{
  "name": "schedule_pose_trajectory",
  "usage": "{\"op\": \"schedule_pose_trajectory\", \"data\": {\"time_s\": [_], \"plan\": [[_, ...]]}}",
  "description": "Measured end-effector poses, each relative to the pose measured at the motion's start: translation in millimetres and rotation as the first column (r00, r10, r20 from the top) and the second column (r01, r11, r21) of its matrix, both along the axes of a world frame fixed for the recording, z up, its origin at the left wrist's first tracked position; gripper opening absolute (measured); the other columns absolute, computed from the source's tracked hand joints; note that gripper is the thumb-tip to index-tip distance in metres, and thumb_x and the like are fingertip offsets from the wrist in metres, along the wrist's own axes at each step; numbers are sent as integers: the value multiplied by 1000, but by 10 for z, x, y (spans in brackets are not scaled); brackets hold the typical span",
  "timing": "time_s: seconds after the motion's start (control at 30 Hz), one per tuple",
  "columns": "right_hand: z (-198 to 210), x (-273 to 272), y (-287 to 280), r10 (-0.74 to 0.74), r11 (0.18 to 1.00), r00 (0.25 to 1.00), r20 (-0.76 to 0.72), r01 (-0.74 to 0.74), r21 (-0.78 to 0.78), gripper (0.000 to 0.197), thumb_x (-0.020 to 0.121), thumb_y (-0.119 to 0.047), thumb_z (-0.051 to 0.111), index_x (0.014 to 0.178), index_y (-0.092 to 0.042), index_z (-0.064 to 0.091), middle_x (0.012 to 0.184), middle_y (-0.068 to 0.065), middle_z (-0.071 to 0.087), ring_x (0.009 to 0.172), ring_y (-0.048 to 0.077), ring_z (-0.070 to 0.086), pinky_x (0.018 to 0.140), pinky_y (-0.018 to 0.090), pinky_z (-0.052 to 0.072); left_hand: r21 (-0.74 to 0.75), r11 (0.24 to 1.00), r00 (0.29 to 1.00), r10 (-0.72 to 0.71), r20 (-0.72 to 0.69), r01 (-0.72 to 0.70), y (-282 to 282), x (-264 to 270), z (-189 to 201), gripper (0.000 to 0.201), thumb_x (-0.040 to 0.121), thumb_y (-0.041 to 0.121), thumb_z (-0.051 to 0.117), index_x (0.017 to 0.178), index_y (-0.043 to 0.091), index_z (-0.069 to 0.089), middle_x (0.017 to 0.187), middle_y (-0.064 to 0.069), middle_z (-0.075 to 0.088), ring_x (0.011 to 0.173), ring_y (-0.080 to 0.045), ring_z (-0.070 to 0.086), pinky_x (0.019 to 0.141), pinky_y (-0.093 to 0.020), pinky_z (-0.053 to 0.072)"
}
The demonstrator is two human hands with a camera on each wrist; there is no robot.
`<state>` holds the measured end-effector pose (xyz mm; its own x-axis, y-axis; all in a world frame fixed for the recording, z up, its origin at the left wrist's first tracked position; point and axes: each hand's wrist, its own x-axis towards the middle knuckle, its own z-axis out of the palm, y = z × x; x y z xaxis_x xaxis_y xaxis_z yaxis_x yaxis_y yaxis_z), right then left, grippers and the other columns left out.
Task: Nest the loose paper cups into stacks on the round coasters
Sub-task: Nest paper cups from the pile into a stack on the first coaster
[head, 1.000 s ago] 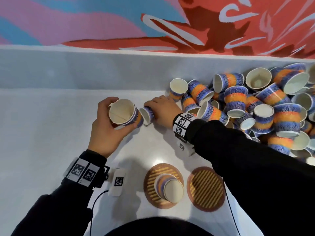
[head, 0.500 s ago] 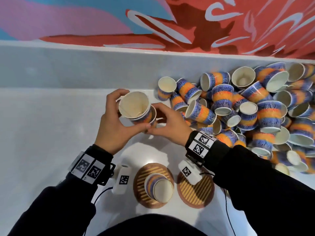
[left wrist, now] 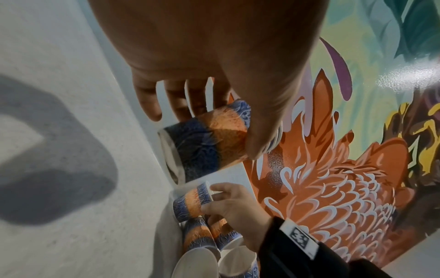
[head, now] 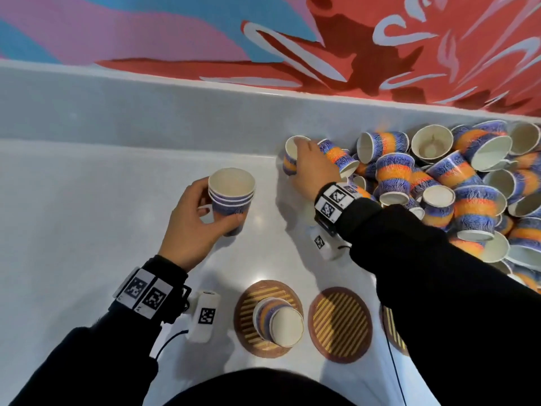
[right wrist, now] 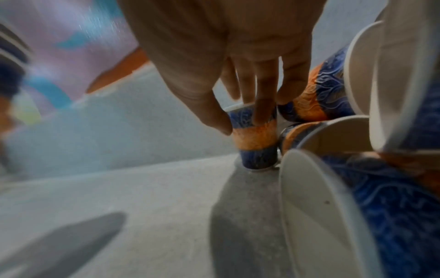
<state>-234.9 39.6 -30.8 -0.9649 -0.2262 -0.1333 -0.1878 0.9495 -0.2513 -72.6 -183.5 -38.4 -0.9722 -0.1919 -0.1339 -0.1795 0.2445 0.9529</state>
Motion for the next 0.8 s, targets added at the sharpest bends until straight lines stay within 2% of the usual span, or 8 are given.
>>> {"op": "schedule_pose_trajectory", "data": {"time_s": [0.07,0.13,0.23,0.4,0.5,0.6,0.7,0.8], "plan": [[35,-40,-80,-10,990,1000,1,10,140,20,103,-24,57,118,-13,64,104,10,62,104,40,69,74,39,51,-6,1000,1000,-15,10,15,-9,49,15,73,79,22,90,141,31,52,142,7,57,126,-7,58,108,-35,51],[104,17,-146,28,985,999,-25,-24,170,20,103,-30,56,103,-14,69,90,7,59,92,38,68,69,35,46,-9,999,998,-45,33,46,-23,100,32,76,78,23,91,139,33,48,145,7,52,128,-7,56,109,-36,50],[296,229,-135,87,992,994,-65,-92,-89,17,96,-31,60,102,-22,73,91,5,71,86,32,66,75,38,54,30,996,994,-90,54,89,-75,192,69,85,67,40,93,137,37,46,141,12,59,127,-12,62,109,-45,53],[955,885,171,68,810,980,-187,-163,-564,15,96,-17,68,105,-21,79,89,-6,76,77,18,65,75,29,50,-18,987,987,-156,48,157,-60,393,200,87,63,62,87,139,43,49,132,14,66,119,-7,66,103,-42,56],[1250,1291,429,79,742,971,-227,-209,-637,13,98,-18,68,105,-21,79,87,-8,75,75,21,64,72,33,51,-38,980,980,-197,11,197,46,516,364,88,65,62,91,141,41,50,131,14,66,116,-5,67,97,-34,59],[1338,1616,613,115,689,970,-213,-233,-687,12,98,-18,70,105,-23,79,90,-6,78,81,23,70,74,41,56,-21,964,964,-264,-24,264,203,624,567,87,67,56,94,140,38,50,127,12,66,107,-7,69,75,-29,64],[1378,1893,727,151,624,971,-183,-238,-745,18,98,-11,71,104,-28,75,88,-10,78,77,15,71,71,35,57,-69,932,931,-360,-58,356,396,745,726,78,74,43,91,139,36,50,125,10,67,102,-3,69,70,-25,63],[1421,2118,820,236,630,970,-51,-193,-752,12,100,-7,70,108,-12,76,89,-3,78,69,6,70,63,18,51,-107,907,907,-415,-75,407,568,859,814,74,79,36,89,141,34,48,124,8,67,101,-4,70,72,-29,65]]}}
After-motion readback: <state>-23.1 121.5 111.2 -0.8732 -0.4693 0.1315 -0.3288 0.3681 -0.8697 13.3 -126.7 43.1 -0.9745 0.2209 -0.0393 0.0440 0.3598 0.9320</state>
